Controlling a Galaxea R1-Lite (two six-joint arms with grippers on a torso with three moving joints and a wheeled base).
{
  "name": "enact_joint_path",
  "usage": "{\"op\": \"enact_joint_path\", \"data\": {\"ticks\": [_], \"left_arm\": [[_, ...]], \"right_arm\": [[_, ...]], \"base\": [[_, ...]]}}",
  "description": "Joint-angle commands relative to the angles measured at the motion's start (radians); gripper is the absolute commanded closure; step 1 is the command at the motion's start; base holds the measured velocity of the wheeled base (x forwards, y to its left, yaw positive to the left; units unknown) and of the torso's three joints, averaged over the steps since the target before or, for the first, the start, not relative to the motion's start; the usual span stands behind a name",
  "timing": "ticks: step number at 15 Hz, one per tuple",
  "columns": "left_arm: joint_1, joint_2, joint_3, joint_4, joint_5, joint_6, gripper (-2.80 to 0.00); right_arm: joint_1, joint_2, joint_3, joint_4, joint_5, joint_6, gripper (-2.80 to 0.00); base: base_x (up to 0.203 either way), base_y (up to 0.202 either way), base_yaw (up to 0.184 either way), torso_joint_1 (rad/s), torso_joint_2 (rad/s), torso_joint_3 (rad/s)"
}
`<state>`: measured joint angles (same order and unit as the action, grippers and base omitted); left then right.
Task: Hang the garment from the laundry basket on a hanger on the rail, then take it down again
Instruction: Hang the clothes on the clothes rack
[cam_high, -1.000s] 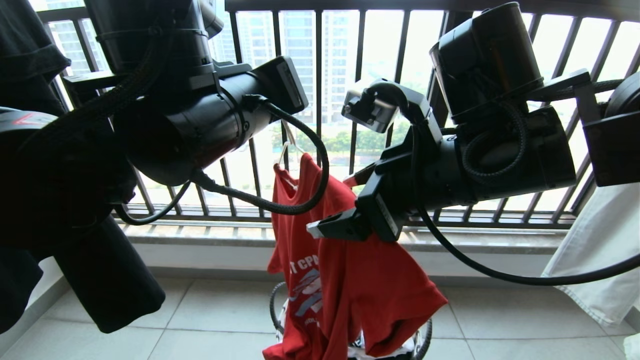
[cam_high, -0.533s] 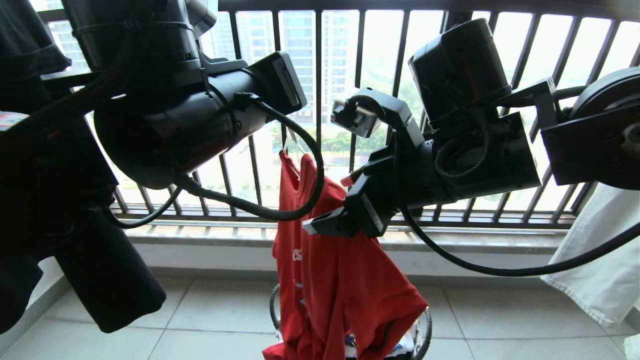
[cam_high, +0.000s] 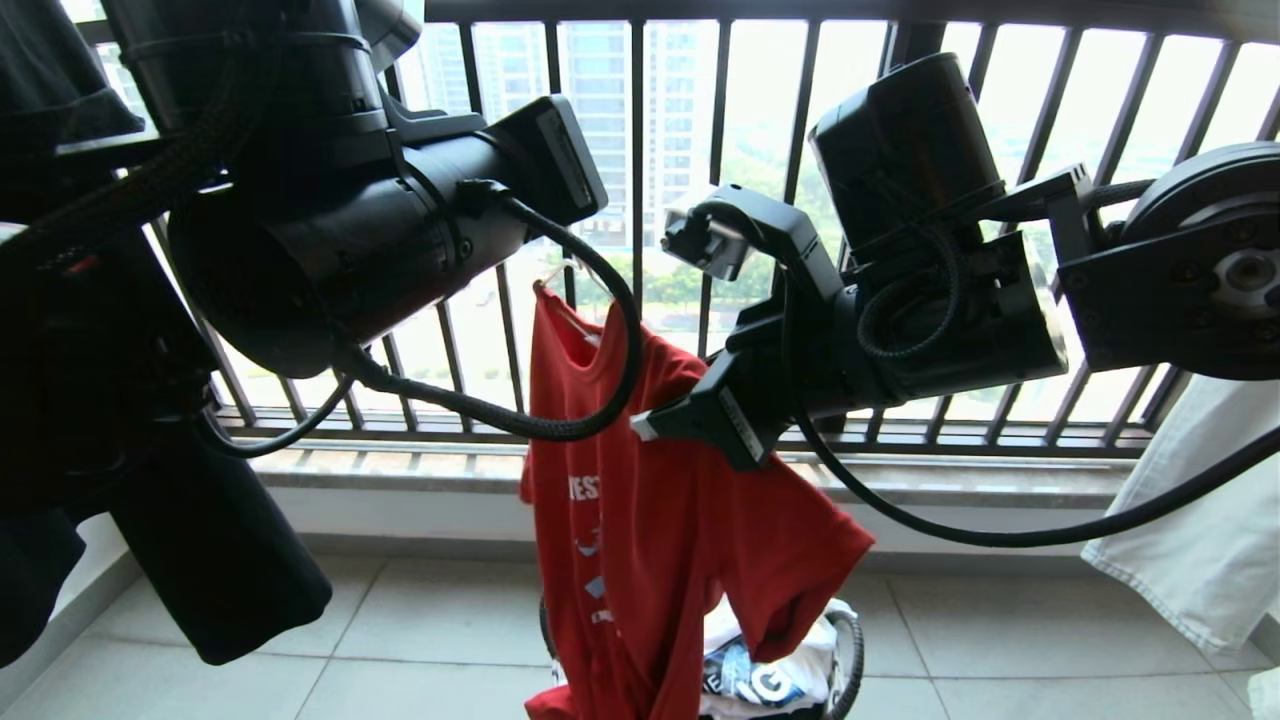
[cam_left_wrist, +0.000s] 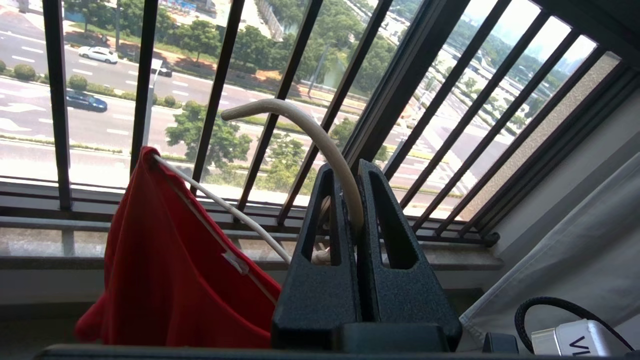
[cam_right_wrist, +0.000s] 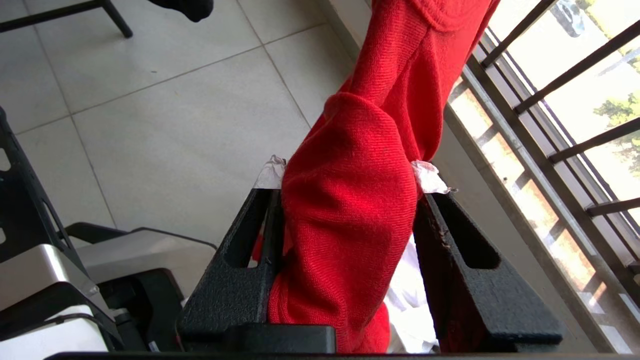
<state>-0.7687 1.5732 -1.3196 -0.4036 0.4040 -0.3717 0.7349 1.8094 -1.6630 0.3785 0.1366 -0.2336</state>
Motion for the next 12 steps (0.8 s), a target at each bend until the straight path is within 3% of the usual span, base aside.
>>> {"op": "enact_joint_path", "data": {"ticks": [1, 12], "left_arm": [[0.0, 0.004, -0.001, -0.003, 0.002, -0.003, 0.0], [-0.001, 0.009, 0.019, 0.002, -0.006, 0.0, 0.0]], "right_arm": [[-0.002, -0.001, 0.0, 0.002, 0.001, -0.001, 0.0], [0.0, -0.048, 0.032, 0.007, 0.008, 0.009, 0.0]], "base": [[0.0, 0.0, 0.0, 0.0, 0.0, 0.0], [0.0, 0.0, 0.0, 0.0, 0.0, 0.0]]}}
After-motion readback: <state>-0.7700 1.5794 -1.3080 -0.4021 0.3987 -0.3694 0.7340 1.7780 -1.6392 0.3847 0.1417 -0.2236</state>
